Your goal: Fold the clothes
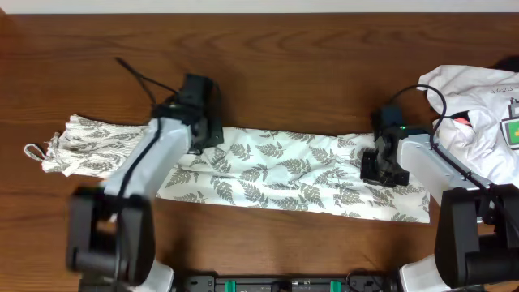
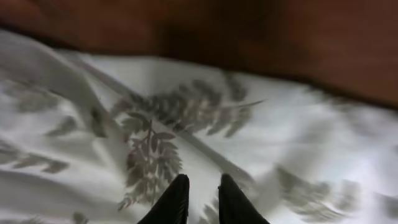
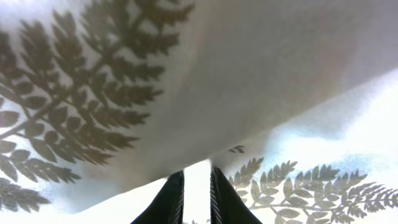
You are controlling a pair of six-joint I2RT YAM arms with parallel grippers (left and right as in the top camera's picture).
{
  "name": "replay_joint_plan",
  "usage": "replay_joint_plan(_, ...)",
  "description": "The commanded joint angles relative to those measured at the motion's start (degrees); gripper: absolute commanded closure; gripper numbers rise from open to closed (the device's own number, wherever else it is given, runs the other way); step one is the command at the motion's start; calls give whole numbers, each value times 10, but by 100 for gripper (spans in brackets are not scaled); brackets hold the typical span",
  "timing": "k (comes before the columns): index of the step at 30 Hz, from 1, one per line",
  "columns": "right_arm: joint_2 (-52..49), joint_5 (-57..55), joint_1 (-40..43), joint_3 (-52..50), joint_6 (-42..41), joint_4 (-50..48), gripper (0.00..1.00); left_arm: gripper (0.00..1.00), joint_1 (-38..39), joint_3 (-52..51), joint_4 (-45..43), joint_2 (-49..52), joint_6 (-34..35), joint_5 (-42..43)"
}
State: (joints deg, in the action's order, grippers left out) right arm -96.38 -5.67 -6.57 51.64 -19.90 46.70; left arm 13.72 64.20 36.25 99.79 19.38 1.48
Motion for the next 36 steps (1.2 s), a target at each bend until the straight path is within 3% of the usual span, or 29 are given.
replay_joint_plan(1,-3,-5,6,-1,7,3,86,81,-2,-5,12,39,-11,-7)
replay_joint_plan(14,-3,-5,6,-1,7,2,85,80,-45,-14,27,88,-11,-37)
replay_joint_plan(21,-3,0,11,-1,3,4,82,75,-47,-14,18,88,-11,-37)
replay_joint_plan(28,-3,45,72,-1,0,1,79,73,-47,-14,12,88,-11,-37)
replay_joint_plan(36,-3,90,189,-1,56,4,44,73,-47,-14,12,88,-11,-37)
